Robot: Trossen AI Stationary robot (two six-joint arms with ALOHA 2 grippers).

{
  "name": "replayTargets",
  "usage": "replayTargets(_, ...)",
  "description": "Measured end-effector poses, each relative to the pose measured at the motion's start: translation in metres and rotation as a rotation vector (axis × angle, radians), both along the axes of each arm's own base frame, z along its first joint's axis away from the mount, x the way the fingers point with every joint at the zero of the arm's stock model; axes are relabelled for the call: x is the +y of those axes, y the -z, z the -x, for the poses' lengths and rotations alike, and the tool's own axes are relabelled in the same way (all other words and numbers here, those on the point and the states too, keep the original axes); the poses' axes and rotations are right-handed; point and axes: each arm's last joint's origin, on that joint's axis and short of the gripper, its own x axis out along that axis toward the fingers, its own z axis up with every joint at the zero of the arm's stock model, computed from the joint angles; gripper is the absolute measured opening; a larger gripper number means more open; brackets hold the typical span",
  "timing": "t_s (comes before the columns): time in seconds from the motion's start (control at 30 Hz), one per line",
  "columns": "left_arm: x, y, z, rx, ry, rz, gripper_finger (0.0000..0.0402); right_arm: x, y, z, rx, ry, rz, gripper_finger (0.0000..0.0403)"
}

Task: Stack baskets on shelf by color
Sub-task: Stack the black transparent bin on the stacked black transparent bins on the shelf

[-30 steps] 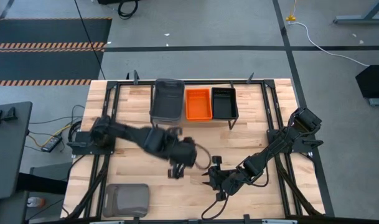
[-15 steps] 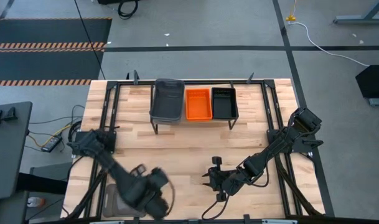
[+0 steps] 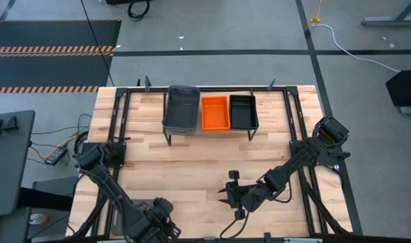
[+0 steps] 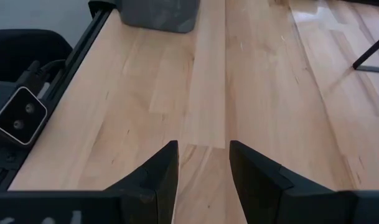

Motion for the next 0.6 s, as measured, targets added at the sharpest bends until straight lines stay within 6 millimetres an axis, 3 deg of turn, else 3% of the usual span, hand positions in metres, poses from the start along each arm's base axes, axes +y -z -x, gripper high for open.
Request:
replayTargets(0.3,0.008,0.032,0.002,0.146,-0.005,0.041,0.0267,0.001,0.0,0.0,0.011,-0.029,0.002,0.015)
replayTargets(0.6,0.01,0.034,0.001,0.104,0.021,-0.007,0.0266,0.001,0.0,0.0,0.011,-0.03,0.002,0.015)
